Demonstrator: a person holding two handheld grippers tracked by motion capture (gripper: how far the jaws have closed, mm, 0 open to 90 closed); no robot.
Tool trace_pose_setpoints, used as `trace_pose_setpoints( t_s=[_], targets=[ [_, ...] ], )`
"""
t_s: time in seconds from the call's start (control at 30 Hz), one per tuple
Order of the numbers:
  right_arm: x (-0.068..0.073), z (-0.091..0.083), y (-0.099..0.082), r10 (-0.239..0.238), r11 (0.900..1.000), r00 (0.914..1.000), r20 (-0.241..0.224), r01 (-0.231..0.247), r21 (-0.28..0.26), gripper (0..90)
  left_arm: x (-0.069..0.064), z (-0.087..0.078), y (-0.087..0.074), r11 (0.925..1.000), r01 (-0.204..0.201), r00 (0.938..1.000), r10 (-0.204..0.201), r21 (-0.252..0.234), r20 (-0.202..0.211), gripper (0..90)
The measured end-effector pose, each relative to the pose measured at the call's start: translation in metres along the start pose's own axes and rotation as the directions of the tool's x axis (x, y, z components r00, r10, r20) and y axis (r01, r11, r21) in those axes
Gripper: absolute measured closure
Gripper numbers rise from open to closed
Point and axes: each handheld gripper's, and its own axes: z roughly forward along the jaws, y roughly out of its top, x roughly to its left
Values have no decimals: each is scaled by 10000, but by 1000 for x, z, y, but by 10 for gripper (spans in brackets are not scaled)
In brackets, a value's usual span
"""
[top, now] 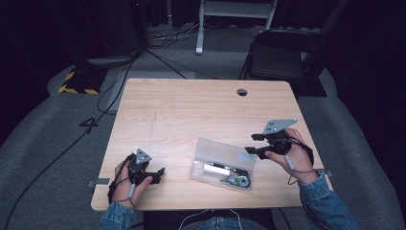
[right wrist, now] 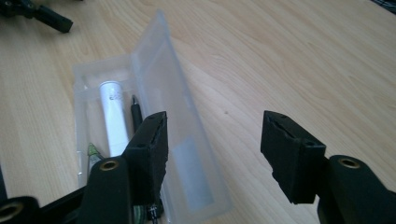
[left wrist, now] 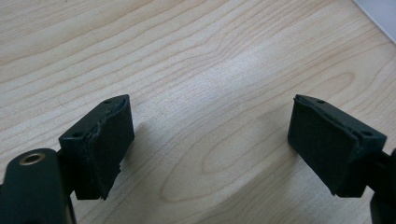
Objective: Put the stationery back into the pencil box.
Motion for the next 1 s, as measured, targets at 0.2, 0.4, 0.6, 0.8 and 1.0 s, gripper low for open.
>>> trace_pose_setpoints(
  t_s=[0.2, 0.4, 0.6, 0.8, 1.0],
  targets=[
    [-17, -15, -11, 501, 9985, 9973, 539, -488, -243, 405, 2, 2, 2, 10000, 3, 10000, -3, 6, -34, 143],
    [-29, -21, -22, 1051, 9938, 9905, 892, -1013, -458, 390, 3, 2, 2, 10000, -17, 10000, 17, 17, -25, 143],
    [-43, -21, -35, 1455, 9876, 9827, 1142, -1373, -762, 386, 3, 2, 2, 10000, -66, 10000, 66, -6, -16, 141],
    [-52, -18, -51, 1591, 9846, 9786, 1301, -1477, -930, 386, 4, 1, 1, 10000, -30, 10000, 30, 4, 57, 141],
    [-59, -17, -69, 1813, 9816, 9726, 1454, -1701, -866, 386, 4, 1, 1, 9999, -94, 9999, 94, 35, 76, 141]
  ],
)
